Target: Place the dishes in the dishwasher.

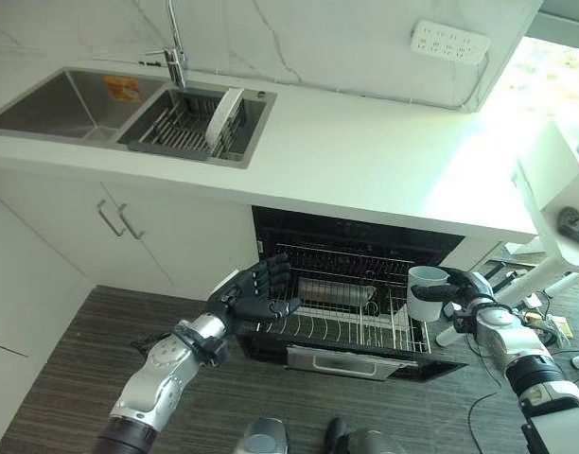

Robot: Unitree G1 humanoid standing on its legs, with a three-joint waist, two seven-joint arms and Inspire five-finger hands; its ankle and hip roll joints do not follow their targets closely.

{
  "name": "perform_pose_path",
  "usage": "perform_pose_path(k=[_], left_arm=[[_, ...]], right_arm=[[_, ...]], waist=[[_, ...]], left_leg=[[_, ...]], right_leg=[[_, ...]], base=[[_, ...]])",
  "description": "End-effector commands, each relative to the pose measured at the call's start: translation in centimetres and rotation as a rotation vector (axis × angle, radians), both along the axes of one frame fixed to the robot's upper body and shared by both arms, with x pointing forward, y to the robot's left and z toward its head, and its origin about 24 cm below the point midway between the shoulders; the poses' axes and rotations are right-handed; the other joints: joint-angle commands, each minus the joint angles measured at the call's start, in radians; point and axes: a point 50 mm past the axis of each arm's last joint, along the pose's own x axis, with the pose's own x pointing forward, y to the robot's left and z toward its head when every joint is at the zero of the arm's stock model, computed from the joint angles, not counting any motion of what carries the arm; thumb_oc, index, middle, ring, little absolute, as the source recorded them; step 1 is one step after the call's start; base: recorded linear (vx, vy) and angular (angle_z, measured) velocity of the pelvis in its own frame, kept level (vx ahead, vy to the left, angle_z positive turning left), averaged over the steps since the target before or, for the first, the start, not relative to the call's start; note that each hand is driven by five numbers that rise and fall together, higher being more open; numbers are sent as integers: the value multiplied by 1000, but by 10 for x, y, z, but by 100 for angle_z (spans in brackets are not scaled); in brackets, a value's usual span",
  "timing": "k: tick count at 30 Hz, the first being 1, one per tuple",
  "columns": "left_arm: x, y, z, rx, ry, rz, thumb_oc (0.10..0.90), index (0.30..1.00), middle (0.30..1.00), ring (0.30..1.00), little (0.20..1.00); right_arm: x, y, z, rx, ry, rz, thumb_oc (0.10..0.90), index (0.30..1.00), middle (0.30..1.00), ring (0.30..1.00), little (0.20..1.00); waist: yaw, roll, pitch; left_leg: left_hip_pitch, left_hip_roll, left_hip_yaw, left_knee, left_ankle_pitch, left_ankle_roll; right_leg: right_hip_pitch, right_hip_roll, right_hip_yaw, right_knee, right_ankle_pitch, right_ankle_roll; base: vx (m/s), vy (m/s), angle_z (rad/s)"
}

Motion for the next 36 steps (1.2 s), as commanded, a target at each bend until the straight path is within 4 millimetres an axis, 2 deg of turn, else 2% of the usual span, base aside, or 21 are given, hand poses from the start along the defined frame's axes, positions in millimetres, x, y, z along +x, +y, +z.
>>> perform_pose_path(k=[1, 5, 6, 8, 10, 12, 14, 17, 19, 20, 21, 22, 27, 36], left_arm=[[-4, -26, 36, -106, -177, -111, 800, 900, 900, 900, 900], [-11, -25, 32, -120, -166, -101, 800, 900, 900, 900, 900], [-11, -26, 36, -133, -183, -98, 800, 900, 900, 900, 900], [-9, -26, 40, -144, -207, -99, 800, 900, 900, 900, 900], [9, -29, 72, -184, -365, -112, 800, 900, 900, 900, 900], [27, -28, 108, -202, -507, -118, 800, 900, 900, 900, 900], [40, -28, 143, -207, -626, -119, 800, 900, 900, 900, 900], [43, -30, 157, -213, -680, -116, 800, 900, 900, 900, 900], [43, -32, 163, -215, -697, -115, 800, 900, 900, 900, 900], [43, -33, 164, -217, -703, -115, 800, 900, 900, 900, 900], [44, -34, 166, -218, -708, -117, 800, 900, 900, 900, 900], [44, -35, 168, -218, -713, -119, 800, 900, 900, 900, 900], [43, -38, 173, -221, -745, -135, 800, 900, 900, 900, 900], [42, -35, 173, -227, -758, -139, 800, 900, 900, 900, 900]], right_arm=[[15, -20, 37, -52, -140, -33, 400, 300, 300, 300, 300], [11, -25, 34, -31, -131, -55, 400, 300, 300, 300, 300], [15, -29, 42, -43, -147, -58, 400, 300, 300, 300, 300], [20, -32, 53, -52, -173, -65, 400, 300, 300, 300, 300], [49, -35, 115, -101, -342, -84, 400, 300, 300, 300, 300], [69, -26, 168, -131, -490, -90, 400, 300, 300, 300, 300], [80, -14, 211, -147, -610, -99, 400, 300, 300, 300, 300], [80, -13, 226, -146, -656, -113, 400, 300, 300, 300, 300], [79, -16, 229, -143, -667, -121, 411, 316, 316, 316, 316], [79, -17, 231, -146, -675, -125, 571, 556, 556, 556, 556], [78, -18, 234, -147, -684, -128, 631, 646, 646, 646, 646], [78, -19, 237, -151, -695, -128, 800, 900, 900, 900, 900], [76, -18, 260, -181, -767, -129, 800, 900, 900, 900, 900], [76, -14, 274, -227, -780, -77, 800, 900, 900, 900, 900]], waist=[[2, 19, -85], [-4, 45, -66], [-7, 63, -51], [-7, 77, -37], [-7, 118, 38], [-13, 137, 104], [-20, 148, 162], [-24, 150, 188], [-24, 151, 191], [-24, 151, 191], [-23, 151, 191], [-24, 150, 191], [-20, 144, 191], [-18, 132, 191]], left_leg=[[-35, 25, -44, -57, 73, -35], [-31, 17, -56, -57, 91, -40], [-46, 13, -61, -57, 102, -41], [-66, 10, -64, -57, 108, -42], [-183, -11, -75, -57, 114, -41], [-283, -25, -77, -57, 117, -40], [-374, -36, -78, -57, 131, -36], [-414, -43, -80, -57, 137, -32], [-430, -46, -82, -57, 138, -31], [-436, -46, -82, -57, 138, -31], [-440, -47, -82, -57, 137, -32], [-443, -47, -82, -57, 136, -33], [-453, -52, -81, -57, 130, -37], [-437, -54, -72, -57, 118, -38]], right_leg=[[5, -55, 32, 11, 3, 96], [8, -61, 42, 11, 15, 92], [-8, -66, 45, 11, 22, 91], [-28, -70, 45, 11, 26, 91], [-136, -82, 43, 11, 26, 96], [-228, -86, 45, 11, 27, 100], [-316, -88, 48, 11, 36, 99], [-356, -89, 45, 11, 39, 94], [-371, -90, 41, 11, 38, 92], [-376, -92, 37, 11, 37, 92], [-380, -92, 35, 11, 36, 92], [-383, -92, 33, 11, 35, 91], [-394, -92, 26, 11, 27, 89], [-385, -89, 27, 11, 21, 89]], base=[[209, -1, 6], [127, 4, 0], [0, 0, 0], [-207, 17, -1], [-809, 32, 4], [-848, 2, -2], [-601, -20, -4], [-195, -12, 8], [-64, -1, 0], [-45, 3, 2], [-37, 2, 3], [-20, 1, 3], [-51, 16, 9], [-15, 24, 1]])
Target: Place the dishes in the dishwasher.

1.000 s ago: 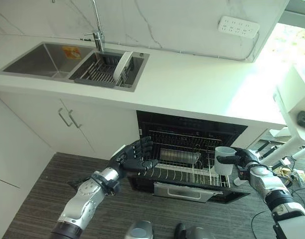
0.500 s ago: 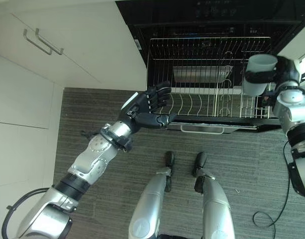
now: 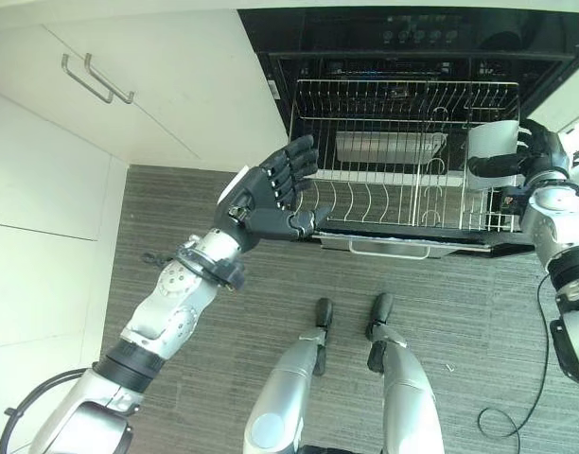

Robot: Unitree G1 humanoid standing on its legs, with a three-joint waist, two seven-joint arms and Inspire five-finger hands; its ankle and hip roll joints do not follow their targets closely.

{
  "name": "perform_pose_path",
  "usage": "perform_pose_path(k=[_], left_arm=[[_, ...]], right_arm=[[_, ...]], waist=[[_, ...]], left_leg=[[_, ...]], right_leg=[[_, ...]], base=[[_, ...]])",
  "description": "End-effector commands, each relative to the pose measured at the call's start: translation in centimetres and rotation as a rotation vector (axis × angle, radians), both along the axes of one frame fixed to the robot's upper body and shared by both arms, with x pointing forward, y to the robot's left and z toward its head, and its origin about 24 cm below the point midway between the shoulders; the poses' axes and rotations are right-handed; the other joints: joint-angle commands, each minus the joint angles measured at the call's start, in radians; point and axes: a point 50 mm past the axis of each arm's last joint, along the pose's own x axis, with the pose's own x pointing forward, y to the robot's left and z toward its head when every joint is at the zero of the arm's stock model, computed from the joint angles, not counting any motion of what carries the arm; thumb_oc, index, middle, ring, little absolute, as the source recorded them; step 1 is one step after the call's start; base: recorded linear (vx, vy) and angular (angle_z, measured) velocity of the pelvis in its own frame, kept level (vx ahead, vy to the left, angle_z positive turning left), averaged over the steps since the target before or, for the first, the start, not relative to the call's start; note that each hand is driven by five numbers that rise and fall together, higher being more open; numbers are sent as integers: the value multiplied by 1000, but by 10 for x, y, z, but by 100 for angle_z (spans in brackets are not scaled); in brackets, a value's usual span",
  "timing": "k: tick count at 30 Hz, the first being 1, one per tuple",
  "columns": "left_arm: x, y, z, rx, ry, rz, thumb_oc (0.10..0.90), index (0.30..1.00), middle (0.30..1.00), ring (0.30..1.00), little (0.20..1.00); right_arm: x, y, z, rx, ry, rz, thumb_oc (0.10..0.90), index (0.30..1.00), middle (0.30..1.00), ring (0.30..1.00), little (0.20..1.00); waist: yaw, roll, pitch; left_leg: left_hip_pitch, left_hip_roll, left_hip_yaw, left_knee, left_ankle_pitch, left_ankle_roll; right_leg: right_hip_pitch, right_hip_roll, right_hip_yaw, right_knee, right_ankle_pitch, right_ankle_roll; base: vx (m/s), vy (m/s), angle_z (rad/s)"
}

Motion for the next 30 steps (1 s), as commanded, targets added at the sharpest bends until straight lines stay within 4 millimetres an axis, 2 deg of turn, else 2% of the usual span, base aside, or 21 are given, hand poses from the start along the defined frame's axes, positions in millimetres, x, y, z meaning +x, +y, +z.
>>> perform_pose_path(k=[1, 7, 10, 12, 15, 16, 17, 23, 25, 27, 30], left_arm=[[-13, 3, 54, -95, -285, -38, 800, 900, 900, 900, 900], [-14, 6, 57, -104, -294, -36, 800, 900, 900, 900, 900], [-17, 8, 56, -116, -300, -33, 800, 900, 900, 900, 900], [-21, 10, 54, -126, -306, -29, 800, 900, 900, 900, 900], [-25, 13, 52, -137, -307, -19, 800, 900, 900, 900, 900], [-27, 16, 47, -140, -304, 0, 800, 900, 900, 900, 900], [-28, 16, 47, -140, -304, 7, 800, 900, 900, 900, 900], [-33, 20, 44, -139, -314, 42, 800, 900, 900, 900, 900], [-35, 21, 42, -145, -320, 59, 800, 900, 900, 900, 900], [-43, 23, 36, -151, -338, 105, 800, 900, 900, 900, 900], [-48, 26, 32, -153, -346, 149, 800, 900, 900, 900, 900]], right_arm=[[-2, 12, 79, -139, -241, 71, 800, 900, 900, 900, 900], [-4, 15, 88, -178, -259, 67, 800, 900, 900, 900, 900], [-8, 13, 98, -190, -323, 41, 800, 900, 900, 900, 900], [-13, 10, 103, -170, -354, 25, 800, 900, 900, 900, 900], [-19, 7, 101, -147, -363, 28, 800, 900, 900, 900, 900], [-26, 4, 92, -124, -376, 32, 800, 900, 900, 900, 900], [-29, 4, 84, -105, -377, 35, 800, 900, 900, 900, 900], [-39, 10, 53, -26, -390, 86, 800, 900, 900, 900, 900], [-42, 17, 40, 12, -386, 116, 800, 900, 900, 900, 900], [-60, 40, -1, 73, -381, 187, 800, 900, 900, 900, 900], [-73, 57, -23, 102, -377, 235, 800, 900, 900, 900, 900]], waist=[[8, 3, -21], [9, -1, -28], [9, -5, -39], [8, -12, -50], [1, -31, -68], [-11, -51, -82], [-15, -60, -89], [-29, -85, -115], [-37, -90, -124], [-55, -101, -154], [-70, -106, -182]], left_leg=[[25, 37, -22, 39, -100, -63], [22, 36, -18, 39, -104, -62], [25, 38, -15, 39, -109, -62], [29, 39, -14, 39, -114, -62], [32, 43, -9, 39, -113, -58], [42, 49, -2, 39, -119, -56], [47, 51, 0, 39, -123, -53], [70, 56, 3, 39, -135, -47], [79, 60, 8, 39, -140, -45], [105, 65, 13, 39, -151, -40], [129, 69, 19, 39, -158, -37]], right_leg=[[95, -29, 14, 74, -171, 79], [90, -30, 14, 74, -171, 79], [92, -28, 15, 74, -174, 78], [94, -27, 16, 74, -176, 78], [94, -22, 21, 74, -171, 76], [100, -15, 28, 74, -170, 76], [102, -12, 31, 74, -170, 76], [124, -1, 39, 74, -173, 76], [132, 2, 42, 74, -176, 76], [156, 8, 53, 74, -184, 73], [177, 14, 62, 74, -191, 70]], base=[[-7, 27, -9], [-11, 23, -3], [-10, 47, -3], [-1, 49, -5], [8, 59, -4], [37, 54, -2], [29, 34, -3], [20, -8, -11], [25, 10, -11], [65, 6, -6], [63, -16, -22]])
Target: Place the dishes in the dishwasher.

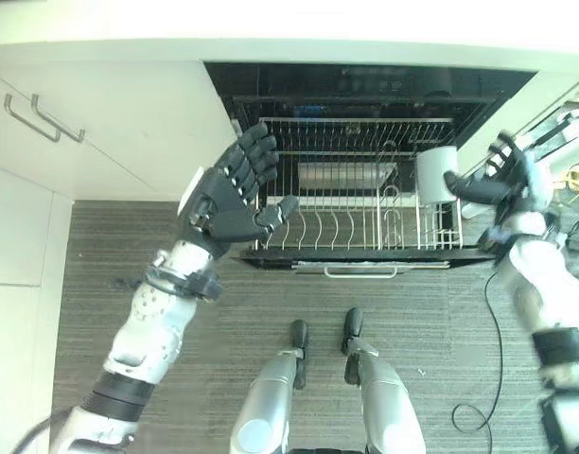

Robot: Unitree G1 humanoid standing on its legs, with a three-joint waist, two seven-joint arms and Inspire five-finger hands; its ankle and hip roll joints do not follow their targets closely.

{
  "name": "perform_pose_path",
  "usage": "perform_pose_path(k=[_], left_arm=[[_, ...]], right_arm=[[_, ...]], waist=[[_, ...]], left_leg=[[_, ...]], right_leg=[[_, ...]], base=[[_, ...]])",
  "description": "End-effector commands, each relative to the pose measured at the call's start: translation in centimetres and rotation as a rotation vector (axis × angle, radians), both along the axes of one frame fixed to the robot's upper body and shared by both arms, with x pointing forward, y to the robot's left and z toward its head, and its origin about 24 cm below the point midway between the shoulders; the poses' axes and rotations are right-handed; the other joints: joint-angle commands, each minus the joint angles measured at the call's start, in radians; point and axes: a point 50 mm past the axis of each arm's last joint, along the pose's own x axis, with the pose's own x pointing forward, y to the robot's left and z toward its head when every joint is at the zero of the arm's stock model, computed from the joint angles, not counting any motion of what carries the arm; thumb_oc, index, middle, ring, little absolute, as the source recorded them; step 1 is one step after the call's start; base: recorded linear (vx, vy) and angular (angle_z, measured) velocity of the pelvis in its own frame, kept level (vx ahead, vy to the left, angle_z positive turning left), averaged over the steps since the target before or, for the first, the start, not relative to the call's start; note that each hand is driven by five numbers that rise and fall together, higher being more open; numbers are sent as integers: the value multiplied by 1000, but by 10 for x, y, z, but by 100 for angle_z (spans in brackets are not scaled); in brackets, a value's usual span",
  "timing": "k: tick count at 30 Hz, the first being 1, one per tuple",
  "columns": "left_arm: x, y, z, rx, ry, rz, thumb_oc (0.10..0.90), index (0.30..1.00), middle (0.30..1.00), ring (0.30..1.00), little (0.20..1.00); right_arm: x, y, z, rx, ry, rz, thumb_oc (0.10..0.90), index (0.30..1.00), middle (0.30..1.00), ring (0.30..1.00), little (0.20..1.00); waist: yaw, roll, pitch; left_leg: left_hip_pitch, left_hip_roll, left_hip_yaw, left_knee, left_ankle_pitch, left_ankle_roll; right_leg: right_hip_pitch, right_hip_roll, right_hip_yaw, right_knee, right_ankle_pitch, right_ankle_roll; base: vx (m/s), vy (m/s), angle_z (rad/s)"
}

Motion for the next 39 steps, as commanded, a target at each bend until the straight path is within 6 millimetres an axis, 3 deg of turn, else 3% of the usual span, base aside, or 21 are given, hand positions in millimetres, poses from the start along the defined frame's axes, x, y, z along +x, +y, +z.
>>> perform_pose_path(k=[1, 7, 12, 15, 22, 24, 27, 28, 30, 31, 32, 34, 37, 38, 39], left_arm=[[-10, -6, 47, 9, -291, 8, 800, 900, 900, 900, 900], [-29, 9, 25, -19, -237, 84, 800, 900, 900, 900, 900], [-39, 21, 19, -56, -215, 108, 800, 900, 900, 900, 900], [-39, 18, 15, -72, -200, 66, 800, 900, 900, 900, 900], [-48, 24, 12, -119, -195, 96, 800, 900, 900, 900, 900], [-46, 23, 14, -109, -206, 95, 800, 900, 900, 900, 900], [-41, 25, 16, -113, -205, 84, 800, 900, 900, 900, 900], [-40, 28, 14, -104, -192, 74, 800, 900, 900, 900, 900], [-40, 30, 13, -86, -183, 58, 800, 900, 900, 900, 900], [-41, 31, 13, -72, -174, 49, 800, 900, 900, 900, 900], [-43, 37, 12, -49, -163, 63, 800, 900, 900, 900, 900], [-45, 39, 13, -34, -146, 60, 800, 900, 900, 900, 900], [-44, 37, 13, -23, -141, 40, 800, 900, 900, 900, 900], [-45, 34, 11, -33, -137, 37, 800, 900, 900, 900, 900], [-45, 31, 10, -35, -138, 36, 800, 900, 900, 900, 900]], right_arm=[[14, -17, 61, -167, -246, -55, 800, 900, 900, 900, 900], [-25, -12, 41, -169, -282, 2, 800, 900, 900, 900, 900], [-41, -19, 46, -191, -323, -14, 800, 900, 900, 900, 900], [-46, -24, 48, -218, -341, -42, 800, 900, 900, 900, 900], [-49, -34, 64, -322, -339, -21, 800, 900, 900, 900, 900], [-46, -33, 73, -321, -355, -23, 800, 900, 900, 900, 900], [-48, -33, 72, -315, -377, -39, 800, 900, 900, 900, 900], [-54, -34, 64, -288, -383, -50, 800, 900, 900, 900, 900], [-61, -36, 57, -262, -380, -63, 800, 900, 900, 900, 900], [-61, -33, 53, -244, -378, -62, 800, 900, 900, 900, 900], [-56, -28, 49, -234, -366, -39, 800, 900, 900, 900, 900], [-52, -24, 47, -237, -352, -33, 800, 900, 900, 900, 900], [-56, -28, 46, -240, -344, -52, 800, 900, 900, 900, 900], [-60, -31, 46, -243, -339, -52, 800, 900, 900, 900, 900], [-62, -32, 46, -243, -340, -49, 800, 900, 900, 900, 900]], waist=[[10, 18, -178], [-10, 22, -280], [-11, 24, -308], [-36, 12, -307], [-29, 11, -361], [-27, 17, -366], [-43, 16, -349], [-41, 12, -327], [-33, -5, -310], [-18, -16, -298], [6, -18, -291], [13, -10, -298], [-9, -9, -318], [-22, -14, -331], [-27, -18, -336]], left_leg=[[-23, 56, -43, -4, -45, -62], [45, 80, -14, -4, -59, -70], [96, 68, 2, -4, -52, -76], [123, 134, 112, -4, -27, -95], [133, 231, -39, -4, -27, -149], [140, 223, -59, -4, -47, -153], [164, 197, -28, -4, -60, -141], [173, 149, -41, -4, -64, -127], [178, 109, -44, -4, -68, -110], [184, 87, -39, -4, -84, -99], [196, 74, -11, -4, -104, -84], [198, 69, 0, -4, -116, -69], [189, 54, -10, -4, -122, -50], [189, 41, -11, -4, -127, -40], [187, 33, -9, -4, -126, -36]], right_leg=[[32, -5, -7, 80, -157, 47], [97, 6, -4, 80, -187, 40], [127, 10, 9, 80, -202, 31], [155, -26, -17, 80, -192, 31], [166, -61, 45, 80, -204, 49], [156, -96, 61, 80, -194, 77], [147, -169, 84, 80, -148, 131], [147, -216, 87, 80, -88, 142], [137, -265, 80, 80, -6, 161], [114, -303, 44, 80, 75, 175], [105, -314, -37, 80, 101, 186], [112, -258, -79, 80, 51, 168], [126, -131, -53, 80, -65, 131], [137, -60, -37, 80, -116, 107], [139, -37, -30, 80, -129, 95]], base=[[81, -35, -22], [113, -50, -6], [95, -25, -1], [36, 104, 19], [33, 439, 3], [-12, 694, -39], [7, 670, -23], [25, 706, -3], [-15, 498, 8], [-72, 509, -8], [-78, 550, -50], [-60, 380, -88], [-9, 183, -22], [18, 124, 23], [31, 77, 5]])
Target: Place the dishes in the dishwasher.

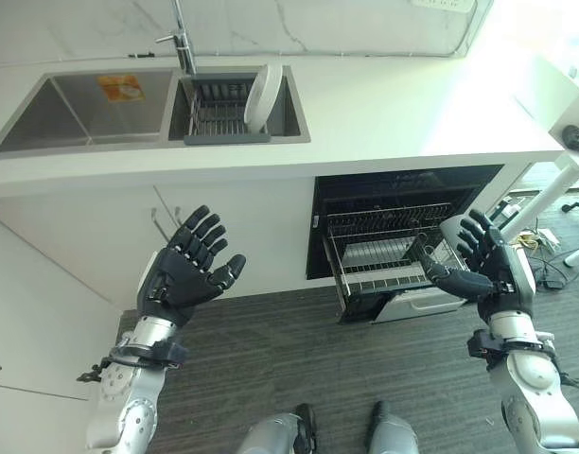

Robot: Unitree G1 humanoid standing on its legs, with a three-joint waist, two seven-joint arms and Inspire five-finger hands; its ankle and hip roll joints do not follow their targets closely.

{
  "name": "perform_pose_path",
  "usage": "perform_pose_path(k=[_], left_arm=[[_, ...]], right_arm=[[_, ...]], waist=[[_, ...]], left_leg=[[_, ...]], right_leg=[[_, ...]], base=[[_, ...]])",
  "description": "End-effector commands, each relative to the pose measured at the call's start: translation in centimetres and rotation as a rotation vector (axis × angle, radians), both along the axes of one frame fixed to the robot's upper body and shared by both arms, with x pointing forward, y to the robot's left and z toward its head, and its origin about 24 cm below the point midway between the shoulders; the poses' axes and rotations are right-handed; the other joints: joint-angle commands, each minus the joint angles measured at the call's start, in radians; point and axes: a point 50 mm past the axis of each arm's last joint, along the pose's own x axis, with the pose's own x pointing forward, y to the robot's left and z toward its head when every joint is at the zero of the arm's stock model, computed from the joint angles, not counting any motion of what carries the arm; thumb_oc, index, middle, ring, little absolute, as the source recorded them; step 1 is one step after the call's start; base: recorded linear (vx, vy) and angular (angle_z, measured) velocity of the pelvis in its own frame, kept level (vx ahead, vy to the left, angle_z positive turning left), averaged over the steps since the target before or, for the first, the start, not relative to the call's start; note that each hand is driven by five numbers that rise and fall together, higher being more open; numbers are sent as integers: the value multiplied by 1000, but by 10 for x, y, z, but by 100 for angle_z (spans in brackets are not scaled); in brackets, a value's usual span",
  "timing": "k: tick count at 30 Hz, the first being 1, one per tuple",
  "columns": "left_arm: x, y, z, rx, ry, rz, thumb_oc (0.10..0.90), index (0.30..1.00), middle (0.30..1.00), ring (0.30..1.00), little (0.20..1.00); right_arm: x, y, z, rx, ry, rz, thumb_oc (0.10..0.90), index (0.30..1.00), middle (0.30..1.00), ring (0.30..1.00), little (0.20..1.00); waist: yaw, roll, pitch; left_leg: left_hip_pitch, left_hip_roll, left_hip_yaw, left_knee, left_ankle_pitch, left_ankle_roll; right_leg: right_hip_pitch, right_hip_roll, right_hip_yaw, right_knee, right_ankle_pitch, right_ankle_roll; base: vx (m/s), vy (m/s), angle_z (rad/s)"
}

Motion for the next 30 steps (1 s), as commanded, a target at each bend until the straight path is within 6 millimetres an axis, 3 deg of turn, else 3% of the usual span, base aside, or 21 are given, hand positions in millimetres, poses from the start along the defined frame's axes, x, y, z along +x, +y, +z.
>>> perform_pose_path(k=[1, 8, 11, 20, 23, 25, 26, 27, 28, 30], left_arm=[[0, -25, 56, 10, -319, -98, 800, 900, 900, 900, 900], [6, -37, 54, 14, -324, -112, 800, 900, 900, 900, 900], [7, -38, 55, 8, -328, -75, 800, 900, 900, 900, 900], [7, -40, 51, 6, -316, -61, 800, 900, 900, 900, 900], [6, -41, 52, -7, -330, -78, 800, 900, 900, 900, 900], [5, -41, 52, -22, -344, -92, 800, 900, 900, 900, 900], [4, -42, 53, -42, -355, -107, 800, 900, 900, 900, 900], [5, -42, 54, -51, -358, -116, 800, 900, 900, 900, 900], [5, -43, 54, -53, -361, -120, 800, 900, 900, 900, 900], [4, -42, 54, -63, -365, -118, 800, 900, 900, 900, 900]], right_arm=[[5, -15, 63, -100, -304, -28, 800, 900, 900, 900, 900], [12, -10, 70, -100, -315, -10, 800, 900, 900, 900, 900], [13, -10, 75, -124, -321, 15, 800, 900, 900, 900, 900], [13, -8, 76, -149, -309, 44, 800, 900, 900, 900, 900], [12, -8, 75, -154, -304, 59, 800, 900, 900, 900, 900], [11, -10, 73, -163, -298, 57, 800, 900, 900, 900, 900], [10, -11, 72, -169, -298, 51, 800, 900, 900, 900, 900], [11, -10, 72, -172, -297, 46, 800, 900, 900, 900, 900], [14, -9, 72, -168, -297, 46, 800, 900, 900, 900, 900], [14, -7, 72, -172, -292, 50, 800, 900, 900, 900, 900]], waist=[[-15, 15, -75], [-18, 22, -85], [-21, 32, -112], [-17, 35, -123], [-12, 21, -116], [-1, -2, -97], [4, -5, -76], [2, -4, -68], [-1, -3, -64], [-9, 27, -65]], left_leg=[[174, 28, -47, -275, 49, -95], [189, 22, -27, -275, 48, -89], [190, 48, 6, -275, 59, -105], [176, 81, 12, -275, 94, -137], [192, 59, 11, -275, 108, -141], [209, 34, 25, -262, 209, -156], [173, 49, 33, -198, 250, -168], [161, 70, 49, -207, 259, -171], [169, 98, 76, -273, 264, -171], [126, 159, 76, -275, 239, -181]], right_leg=[[52, 89, -51, -116, 6, -70], [59, 111, -31, -116, -11, -90], [82, 126, -37, -116, -44, -113], [95, 139, -47, -116, -70, -137], [100, 131, -38, -116, -73, -146], [113, 109, -32, -116, -72, -158], [126, 104, -40, -116, -64, -165], [132, 101, -47, -116, -62, -166], [139, 97, -50, -116, -63, -163], [146, 115, -54, -116, -71, -156]], base=[[30, 14, -15], [43, -78, -5], [145, -208, 19], [64, -135, 2], [79, -155, 3], [69, -151, -1], [37, -104, 0], [81, -45, 7], [76, 50, 17], [79, 152, 42]])
